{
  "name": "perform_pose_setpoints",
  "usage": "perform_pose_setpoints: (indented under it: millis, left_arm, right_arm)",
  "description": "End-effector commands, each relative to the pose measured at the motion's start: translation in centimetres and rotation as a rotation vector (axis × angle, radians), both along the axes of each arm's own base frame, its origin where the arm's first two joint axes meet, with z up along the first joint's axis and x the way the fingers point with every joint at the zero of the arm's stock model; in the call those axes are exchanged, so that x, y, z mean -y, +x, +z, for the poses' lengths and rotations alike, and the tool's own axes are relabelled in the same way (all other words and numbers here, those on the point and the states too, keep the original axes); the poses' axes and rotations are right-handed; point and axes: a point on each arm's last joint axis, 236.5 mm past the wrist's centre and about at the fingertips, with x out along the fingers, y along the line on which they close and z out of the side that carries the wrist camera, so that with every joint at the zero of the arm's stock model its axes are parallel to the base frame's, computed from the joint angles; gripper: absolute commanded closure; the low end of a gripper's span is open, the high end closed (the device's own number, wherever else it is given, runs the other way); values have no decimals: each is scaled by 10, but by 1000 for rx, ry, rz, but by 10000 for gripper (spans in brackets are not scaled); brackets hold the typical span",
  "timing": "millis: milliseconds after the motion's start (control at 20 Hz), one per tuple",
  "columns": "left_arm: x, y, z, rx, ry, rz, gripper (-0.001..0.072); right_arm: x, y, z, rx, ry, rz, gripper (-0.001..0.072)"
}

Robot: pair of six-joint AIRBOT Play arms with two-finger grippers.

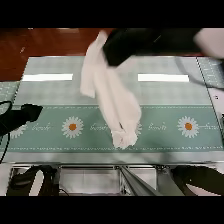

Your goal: Fold the shirts.

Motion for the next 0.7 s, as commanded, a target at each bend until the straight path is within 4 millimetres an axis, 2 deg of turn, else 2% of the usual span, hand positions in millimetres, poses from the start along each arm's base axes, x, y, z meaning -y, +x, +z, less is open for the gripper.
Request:
perform_pose_setpoints:
  millis: [0,50,150,200,250,300,350,400,450,550,600,650]
  left_arm:
    - [1,-4,2,-16,-12,0,198]
    - [4,-7,-1,-35,-20,-12,198]
    - [7,-12,-6,-62,-24,-24,198]
    - [8,-14,-7,-69,-26,-27,198]
    - [9,-15,-8,-74,-29,-30,199]
    - [10,-16,-9,-83,-30,-33,198]
    - [9,-18,-11,-94,-25,-37,198]
    - [5,-21,-14,-108,2,-42,198]
    - [-1,-25,-19,-132,28,-35,199]
    - [-8,-32,-25,-171,54,-22,199]
    - [-8,-33,-26,-179,43,-16,199]
    - [-3,-34,-30,-198,10,-10,199]
  right_arm:
    - [-65,-47,-113,-299,8,117,689]
    - [-79,-58,-141,-360,-5,138,689]
    - [-100,-73,-185,-446,-43,171,686]
    - [-106,-77,-201,-488,-51,170,594]
    - [-108,-77,-213,-515,-61,167,349]
    - [-102,-69,-218,-516,-70,150,306]
    - [-87,-53,-215,-515,-75,118,306]
    - [-63,-34,-206,-508,-81,75,306]
    - [-24,-8,-195,-496,-99,1,306]
    - [80,43,-170,-449,-161,-223,306]
    - [141,61,-160,-436,-174,-375,306]
    - [192,68,-156,-439,-161,-501,306]
